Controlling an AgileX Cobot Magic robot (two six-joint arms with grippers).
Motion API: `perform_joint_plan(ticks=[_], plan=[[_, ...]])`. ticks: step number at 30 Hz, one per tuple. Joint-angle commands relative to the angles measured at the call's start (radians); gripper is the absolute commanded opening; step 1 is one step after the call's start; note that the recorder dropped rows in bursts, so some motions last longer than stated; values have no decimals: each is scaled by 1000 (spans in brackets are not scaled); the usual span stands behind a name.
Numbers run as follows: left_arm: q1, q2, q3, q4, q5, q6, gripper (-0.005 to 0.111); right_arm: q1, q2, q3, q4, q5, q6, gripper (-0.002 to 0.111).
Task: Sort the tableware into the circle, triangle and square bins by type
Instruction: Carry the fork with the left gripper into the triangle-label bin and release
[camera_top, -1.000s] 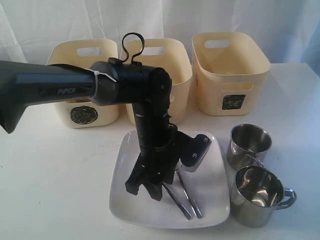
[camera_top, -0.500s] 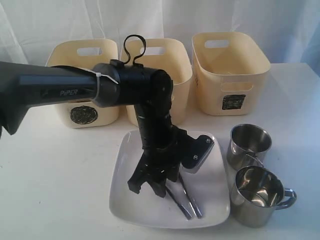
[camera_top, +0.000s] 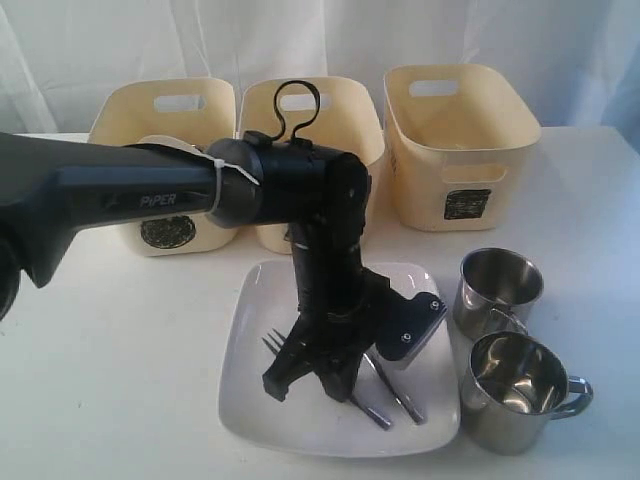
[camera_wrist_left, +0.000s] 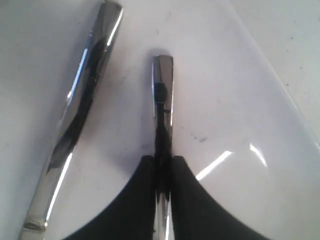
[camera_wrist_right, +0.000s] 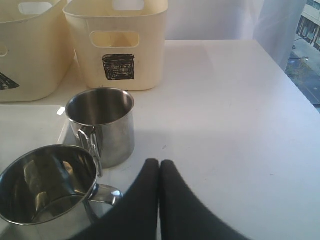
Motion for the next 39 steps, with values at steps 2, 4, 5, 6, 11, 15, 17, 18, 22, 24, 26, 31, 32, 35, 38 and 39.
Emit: perform_joint_plan(ticks=[2,4,5,6,11,15,17,18,22,24,26,31,32,35,38,39], plan=[[-6,28,19,94,65,-63,0,1,-6,5,0,-14,-4,0],[-6,15,19,94,68,-76,0,1,-6,5,0,-14,-4,0],[-6,8,19,94,68,-78,0,1,-6,5,0,-14,-4,0],[-6,2,19,94,68,-79,0,1,-6,5,0,-14,-4,0],[-6,-31,19,94,68,-84,0,1,-6,5,0,-14,-4,0],[-6,-66,19,94,56,-90,0,1,-6,5,0,-14,-4,0],[-6,-87,19,94,41,-95,0,1,-6,5,0,-14,-4,0],[-6,-97,19,94,31,-95,0,1,-6,5,0,-14,-4,0],[-6,-137,19,94,-15,-102,0,1,-6,5,0,-14,-4,0],[-6,-161,19,91,-49,-123,0,1,-6,5,0,-14,-4,0],[-6,-185,19,80,-90,-140,0,1,-6,5,0,-14,-4,0],[-6,-242,19,48,-188,-147,0,1,-6,5,0,-14,-4,0],[-6,-256,19,37,-210,-147,0,1,-6,5,0,-14,-4,0],[-6,-288,19,34,-294,-147,0,1,-6,5,0,-14,-4,0],[-4,-311,19,34,-391,-147,0,1,-6,5,0,-14,-4,0],[-4,-317,19,36,-421,-147,0,1,-6,5,0,-14,-4,0]])
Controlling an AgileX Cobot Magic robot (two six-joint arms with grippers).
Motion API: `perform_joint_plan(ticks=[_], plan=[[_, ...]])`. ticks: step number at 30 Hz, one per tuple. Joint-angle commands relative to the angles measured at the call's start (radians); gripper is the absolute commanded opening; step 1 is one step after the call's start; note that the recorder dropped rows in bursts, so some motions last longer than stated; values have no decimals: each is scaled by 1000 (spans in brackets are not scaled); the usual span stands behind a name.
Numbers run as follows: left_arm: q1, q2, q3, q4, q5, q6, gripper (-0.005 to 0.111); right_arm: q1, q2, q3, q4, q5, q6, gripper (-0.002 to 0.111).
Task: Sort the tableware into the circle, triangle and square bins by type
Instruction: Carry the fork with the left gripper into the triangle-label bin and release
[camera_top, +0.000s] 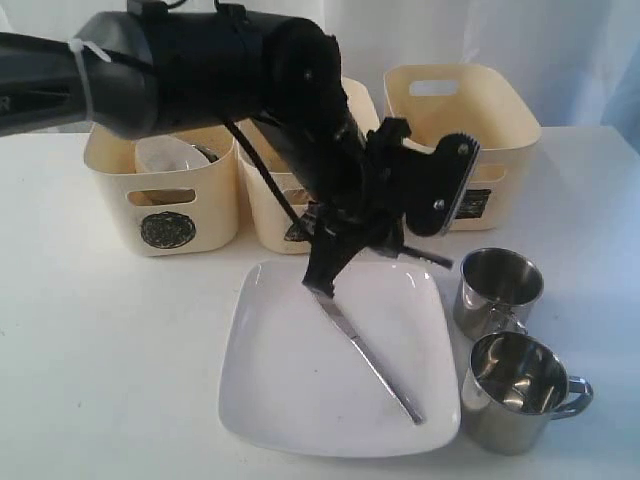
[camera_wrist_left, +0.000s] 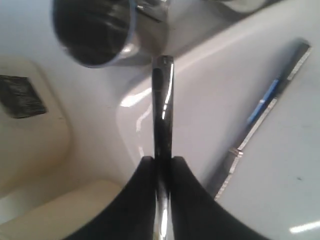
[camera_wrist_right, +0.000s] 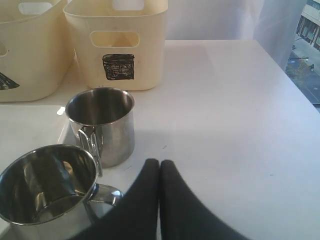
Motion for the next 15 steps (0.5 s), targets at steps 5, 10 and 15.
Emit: perform_joint_plan(ticks=[5,10,15], plan=[[2,-45,5,18,-224,-3,0,1,-6,5,0,-14,-4,0],[12,-43,5,117,-306,-3,0,1,-6,5,0,-14,-4,0],[65,-43,5,120,-407,-29,0,1,-6,5,0,-14,-4,0]])
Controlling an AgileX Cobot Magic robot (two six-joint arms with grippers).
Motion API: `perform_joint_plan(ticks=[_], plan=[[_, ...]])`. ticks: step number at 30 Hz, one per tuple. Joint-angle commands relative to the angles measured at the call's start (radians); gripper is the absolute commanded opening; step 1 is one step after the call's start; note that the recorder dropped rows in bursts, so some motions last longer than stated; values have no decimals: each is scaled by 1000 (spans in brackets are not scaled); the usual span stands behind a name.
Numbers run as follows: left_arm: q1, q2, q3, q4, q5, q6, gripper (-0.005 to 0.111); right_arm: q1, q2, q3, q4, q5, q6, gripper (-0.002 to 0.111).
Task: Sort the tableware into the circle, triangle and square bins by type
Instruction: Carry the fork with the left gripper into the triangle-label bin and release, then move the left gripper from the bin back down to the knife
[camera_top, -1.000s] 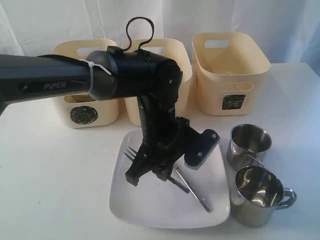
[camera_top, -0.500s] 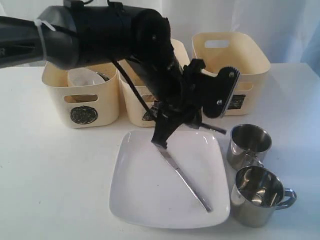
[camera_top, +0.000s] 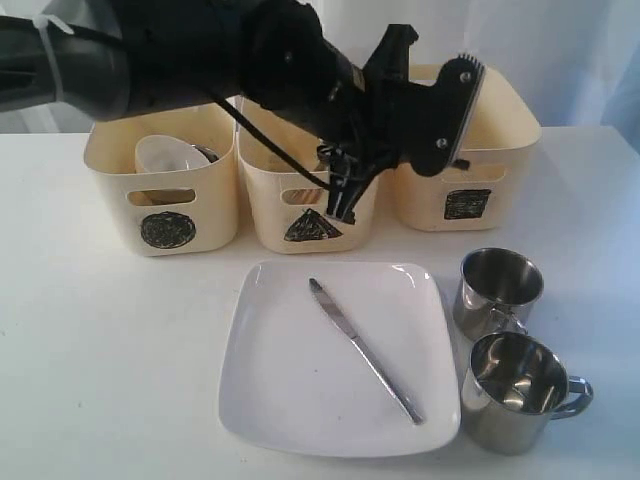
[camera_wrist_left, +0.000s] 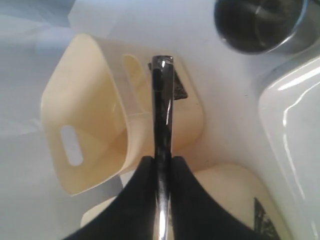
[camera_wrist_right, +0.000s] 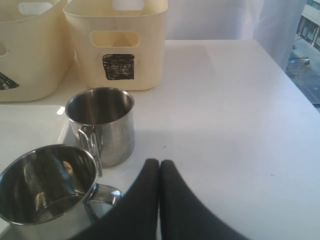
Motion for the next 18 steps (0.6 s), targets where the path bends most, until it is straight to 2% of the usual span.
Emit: perform_joint_plan(ticks=[1,11,18], plan=[[53,-11,5,8,-86,-49,0,1,-6,5,0,-14,-4,0],[159,-11,5,3,-316,-261,0,1,-6,5,0,-14,-4,0],[179,20,5,3,-404,-401,0,1,-6,5,0,-14,-4,0]])
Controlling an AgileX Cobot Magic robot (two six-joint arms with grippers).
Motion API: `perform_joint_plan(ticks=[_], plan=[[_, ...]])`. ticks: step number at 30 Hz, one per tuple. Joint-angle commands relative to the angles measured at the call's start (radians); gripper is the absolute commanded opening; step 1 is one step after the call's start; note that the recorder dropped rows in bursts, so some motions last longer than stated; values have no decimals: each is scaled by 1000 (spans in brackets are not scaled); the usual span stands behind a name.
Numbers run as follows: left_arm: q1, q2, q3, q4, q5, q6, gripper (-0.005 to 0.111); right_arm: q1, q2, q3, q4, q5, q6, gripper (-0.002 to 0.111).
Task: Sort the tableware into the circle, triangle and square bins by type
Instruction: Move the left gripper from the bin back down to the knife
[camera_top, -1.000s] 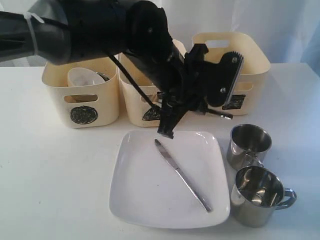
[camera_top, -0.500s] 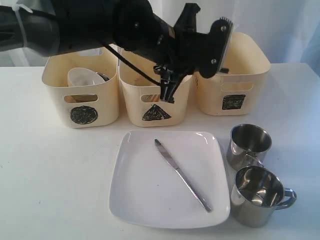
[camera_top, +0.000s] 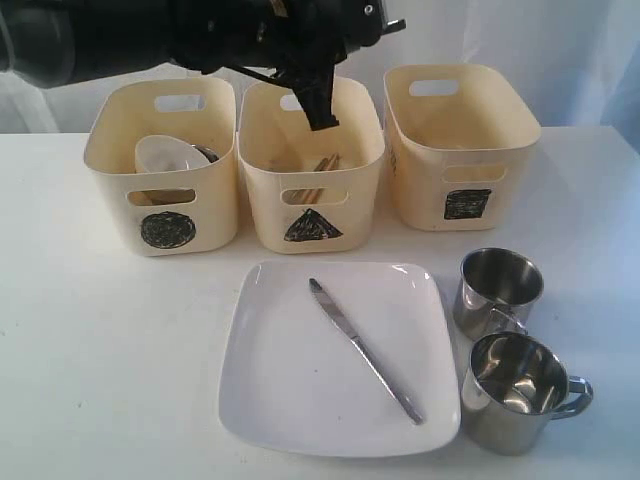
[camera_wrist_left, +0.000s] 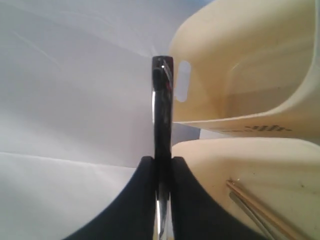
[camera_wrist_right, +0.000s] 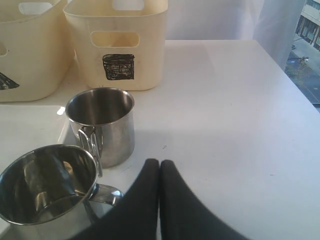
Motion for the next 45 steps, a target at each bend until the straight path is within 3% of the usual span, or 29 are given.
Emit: perform_joint_plan(ticks=[1,10,19,23,30,39,45], plan=[[12,28,4,-11,-84,-101,0,1,-6,5,0,-14,-4,0],[16,81,4,-11,-239,-175,0,1,-6,5,0,-14,-4,0],[16,85,4,-9,-244,-177,0,1,-6,5,0,-14,-4,0],[11,85,4,-9,-215,-180,0,1,-6,5,0,-14,-4,0],[9,87,4,-9,-43,-184,0,1,-6,5,0,-14,-4,0],[11,90,4,-9,45,-186,0,1,-6,5,0,-14,-4,0],[28,92,4,-9,92,-287,0,1,-6,5,0,-14,-4,0]])
